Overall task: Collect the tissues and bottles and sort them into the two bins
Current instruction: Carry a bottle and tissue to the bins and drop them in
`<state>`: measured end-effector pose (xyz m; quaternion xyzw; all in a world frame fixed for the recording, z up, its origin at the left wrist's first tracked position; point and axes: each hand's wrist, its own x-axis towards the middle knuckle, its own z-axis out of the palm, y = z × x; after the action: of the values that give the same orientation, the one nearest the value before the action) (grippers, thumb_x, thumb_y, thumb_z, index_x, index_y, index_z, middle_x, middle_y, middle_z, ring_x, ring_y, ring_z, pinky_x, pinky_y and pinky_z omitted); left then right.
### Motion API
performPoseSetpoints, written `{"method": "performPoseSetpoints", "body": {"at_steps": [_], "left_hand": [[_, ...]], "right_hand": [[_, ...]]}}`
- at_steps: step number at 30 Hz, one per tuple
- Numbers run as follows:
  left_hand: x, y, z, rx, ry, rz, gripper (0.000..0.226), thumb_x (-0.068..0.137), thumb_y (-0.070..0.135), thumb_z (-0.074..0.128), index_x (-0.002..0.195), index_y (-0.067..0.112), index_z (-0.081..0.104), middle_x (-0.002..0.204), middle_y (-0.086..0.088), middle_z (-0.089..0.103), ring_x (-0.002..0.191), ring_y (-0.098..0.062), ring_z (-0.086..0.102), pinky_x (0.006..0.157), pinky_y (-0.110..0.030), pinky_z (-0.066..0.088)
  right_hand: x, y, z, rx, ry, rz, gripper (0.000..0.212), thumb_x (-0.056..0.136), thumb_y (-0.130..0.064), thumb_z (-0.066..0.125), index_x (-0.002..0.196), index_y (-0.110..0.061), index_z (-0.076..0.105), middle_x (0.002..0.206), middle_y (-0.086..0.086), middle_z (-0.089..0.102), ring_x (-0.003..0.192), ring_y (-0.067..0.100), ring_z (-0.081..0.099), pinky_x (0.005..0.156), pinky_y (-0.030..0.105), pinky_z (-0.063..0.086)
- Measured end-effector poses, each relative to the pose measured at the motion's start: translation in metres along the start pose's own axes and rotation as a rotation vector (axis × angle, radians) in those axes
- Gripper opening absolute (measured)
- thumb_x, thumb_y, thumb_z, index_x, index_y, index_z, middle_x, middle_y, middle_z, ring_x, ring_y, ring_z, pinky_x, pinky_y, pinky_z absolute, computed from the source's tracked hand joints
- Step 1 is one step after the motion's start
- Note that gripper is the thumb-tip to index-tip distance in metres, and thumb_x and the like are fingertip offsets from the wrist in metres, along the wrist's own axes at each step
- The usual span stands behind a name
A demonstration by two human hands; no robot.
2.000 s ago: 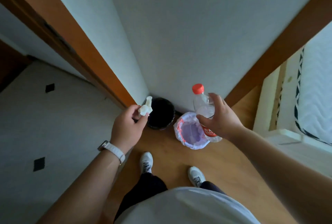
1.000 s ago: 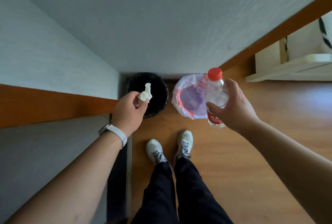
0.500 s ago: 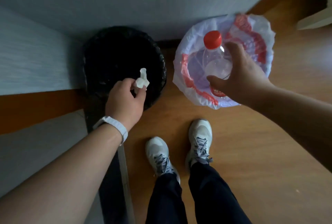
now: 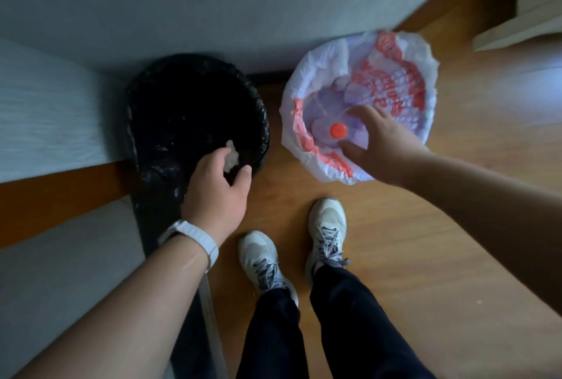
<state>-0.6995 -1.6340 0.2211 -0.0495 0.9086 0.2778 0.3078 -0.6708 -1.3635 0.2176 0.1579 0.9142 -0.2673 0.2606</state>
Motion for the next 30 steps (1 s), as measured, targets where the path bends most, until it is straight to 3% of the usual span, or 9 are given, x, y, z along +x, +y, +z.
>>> {"method": "performPoseSetpoints", "body": {"at_steps": [7,11,16,22,30], "left_hand": [[-0.063,0.066,-0.085,0.027,0.012,0.206,0.047,0.094,0.035,0.055,0.135,0.012,0.052,0.138,-0.005,0.052,0.128,-0.02,0.047,0.107,-0.036,0.04],[-0.1,0.098,-0.144,0.115,0.017,0.323,0.054,0.089,0.042,0.049,0.133,0.012,0.055,0.138,-0.007,0.052,0.129,-0.024,0.046,0.108,-0.039,0.039],[-0.155,0.137,-0.217,0.308,0.068,0.508,0.052,0.089,0.04,0.049,0.132,0.011,0.057,0.137,-0.011,0.054,0.127,-0.029,0.049,0.103,-0.044,0.042],[-0.225,0.178,-0.289,0.475,0.199,0.708,0.046,0.089,0.037,0.05,0.125,0.012,0.061,0.13,-0.015,0.058,0.116,-0.036,0.054,0.093,-0.047,0.047],[-0.303,0.232,-0.338,0.534,0.337,0.842,0.049,0.087,0.041,0.051,0.127,0.014,0.061,0.128,-0.016,0.06,0.114,-0.037,0.055,0.09,-0.047,0.047]], "right_hand": [[-0.07,-0.061,-0.107,-0.13,0.064,-0.12,0.054,0.089,-0.043,0.057,0.136,-0.019,0.046,0.138,0.003,0.048,0.115,0.03,0.052,0.077,0.03,0.035],[-0.118,-0.098,-0.156,-0.186,0.108,-0.166,0.054,0.088,-0.044,0.057,0.136,-0.02,0.048,0.138,0.004,0.049,0.121,0.032,0.048,0.085,0.04,0.045],[-0.194,-0.144,-0.215,-0.229,0.19,-0.251,0.047,0.087,-0.045,0.052,0.124,-0.016,0.056,0.127,0.008,0.057,0.114,0.036,0.054,0.082,0.046,0.052],[-0.286,-0.185,-0.271,-0.312,0.277,-0.253,0.052,0.085,-0.051,0.044,0.121,-0.016,0.056,0.127,0.008,0.056,0.116,0.034,0.052,0.088,0.045,0.048],[-0.383,-0.207,-0.332,-0.393,0.491,-0.263,0.048,0.089,-0.052,0.055,0.123,-0.018,0.057,0.125,0.004,0.057,0.119,0.03,0.051,0.091,0.044,0.047]]}}
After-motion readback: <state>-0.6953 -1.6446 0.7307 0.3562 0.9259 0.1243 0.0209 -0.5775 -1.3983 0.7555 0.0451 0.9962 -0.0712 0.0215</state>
